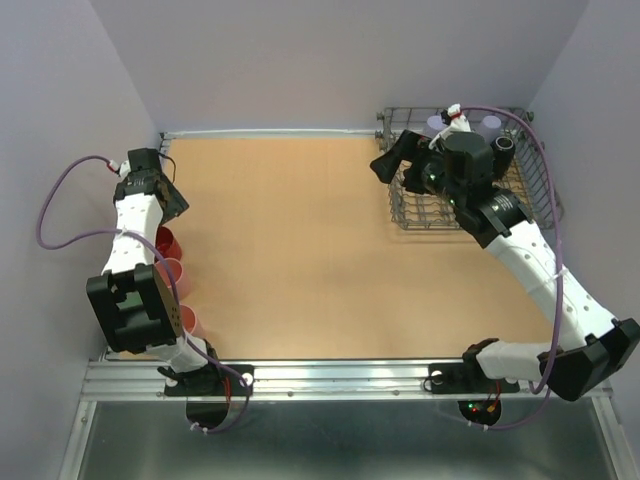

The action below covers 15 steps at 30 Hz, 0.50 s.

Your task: Load the cups into the dish rack

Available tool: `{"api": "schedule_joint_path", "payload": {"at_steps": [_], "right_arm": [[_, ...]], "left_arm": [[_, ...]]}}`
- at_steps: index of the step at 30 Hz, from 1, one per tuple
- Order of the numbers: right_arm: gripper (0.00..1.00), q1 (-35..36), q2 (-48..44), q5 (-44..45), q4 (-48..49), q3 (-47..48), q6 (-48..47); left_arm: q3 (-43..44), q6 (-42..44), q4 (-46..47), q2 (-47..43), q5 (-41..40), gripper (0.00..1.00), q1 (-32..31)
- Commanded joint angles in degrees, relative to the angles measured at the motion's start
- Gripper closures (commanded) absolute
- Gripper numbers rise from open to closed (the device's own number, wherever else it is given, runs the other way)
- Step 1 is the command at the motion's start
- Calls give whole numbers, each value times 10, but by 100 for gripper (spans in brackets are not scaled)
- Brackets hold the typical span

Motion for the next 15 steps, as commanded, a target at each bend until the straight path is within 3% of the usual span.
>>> {"api": "schedule_joint_path", "payload": {"at_steps": [1,15], "right_arm": [[0,-2,-12,-27,-10,-33,0],[0,-2,-20,-24,-13,-61,-8]], "left_arm": [[27,29,11,22,-14,13,23],[16,32,82,107,68,22,46]]}}
